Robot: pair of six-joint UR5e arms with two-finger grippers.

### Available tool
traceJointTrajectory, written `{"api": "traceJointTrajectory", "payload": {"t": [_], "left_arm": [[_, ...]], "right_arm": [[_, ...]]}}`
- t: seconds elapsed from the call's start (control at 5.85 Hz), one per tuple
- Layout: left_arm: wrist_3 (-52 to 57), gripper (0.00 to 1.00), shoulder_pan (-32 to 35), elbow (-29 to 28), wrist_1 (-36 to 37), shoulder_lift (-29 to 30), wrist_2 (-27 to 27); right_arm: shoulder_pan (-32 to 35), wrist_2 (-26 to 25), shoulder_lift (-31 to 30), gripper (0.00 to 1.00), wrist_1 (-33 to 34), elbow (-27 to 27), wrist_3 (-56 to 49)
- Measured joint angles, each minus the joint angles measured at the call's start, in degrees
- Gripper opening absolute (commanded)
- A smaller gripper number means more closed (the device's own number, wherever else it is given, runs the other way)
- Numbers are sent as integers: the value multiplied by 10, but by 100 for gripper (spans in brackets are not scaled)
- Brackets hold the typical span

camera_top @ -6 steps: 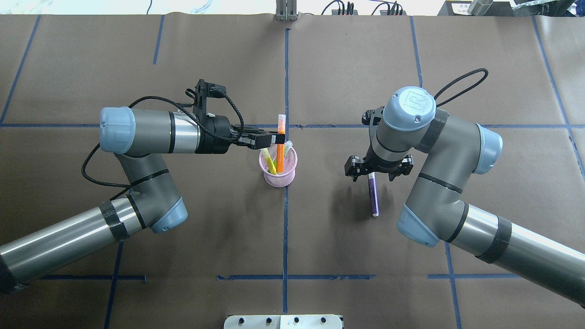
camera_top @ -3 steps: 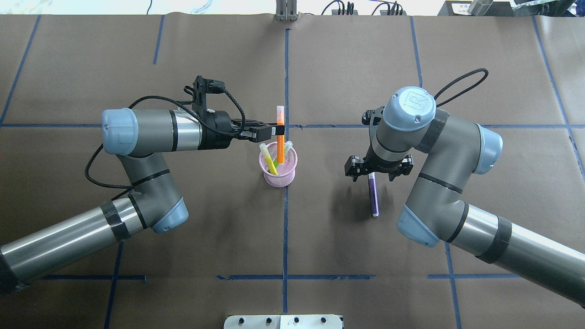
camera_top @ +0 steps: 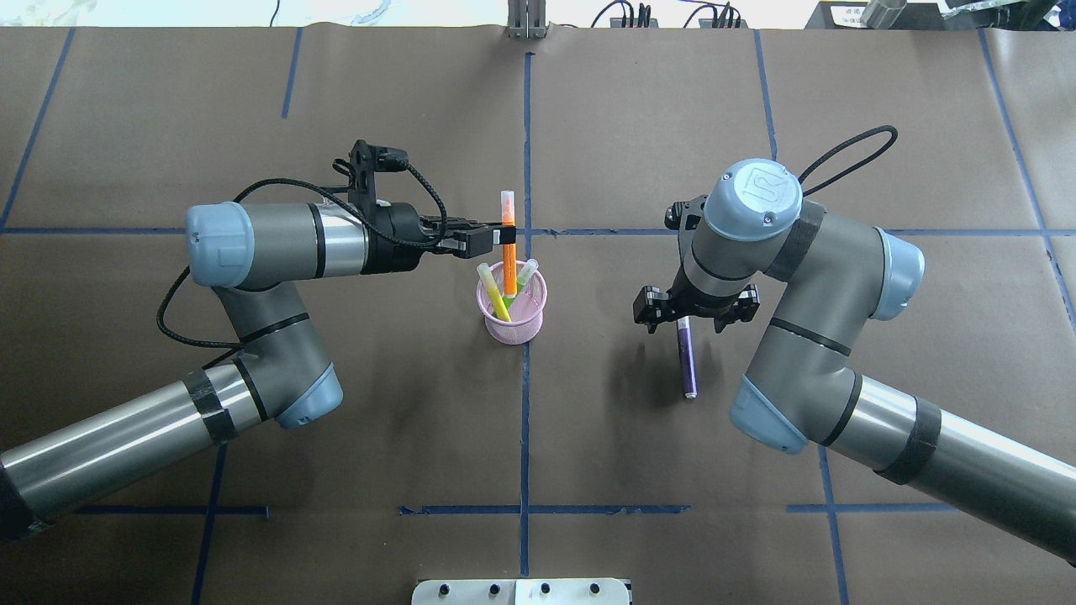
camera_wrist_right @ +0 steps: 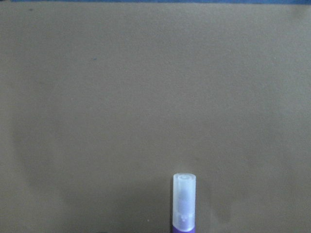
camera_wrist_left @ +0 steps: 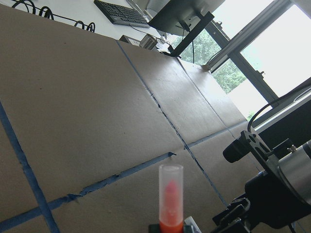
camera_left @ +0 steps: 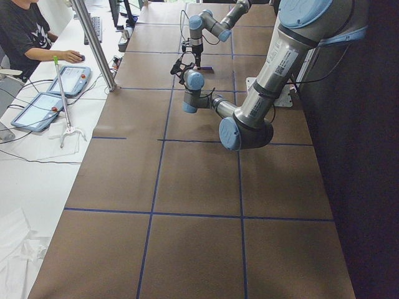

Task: Collect pens into pen holder
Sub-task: 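Open the left gripper to drop the orange highlighter into the cup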

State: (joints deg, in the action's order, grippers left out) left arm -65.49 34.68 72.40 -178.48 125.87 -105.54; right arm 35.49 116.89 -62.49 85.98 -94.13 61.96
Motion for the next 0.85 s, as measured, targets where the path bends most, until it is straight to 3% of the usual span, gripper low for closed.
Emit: {"api": "traceJointTrajectory", "payload": {"t": [0.17,0.85], "left_arm": [[0,99,-3,-2,0,0,5],[-1,100,-2,2,4,3,14]], "right_arm": [[0,0,0,100,0,0,0],[-1,0,3,100,-1,0,0]]}}
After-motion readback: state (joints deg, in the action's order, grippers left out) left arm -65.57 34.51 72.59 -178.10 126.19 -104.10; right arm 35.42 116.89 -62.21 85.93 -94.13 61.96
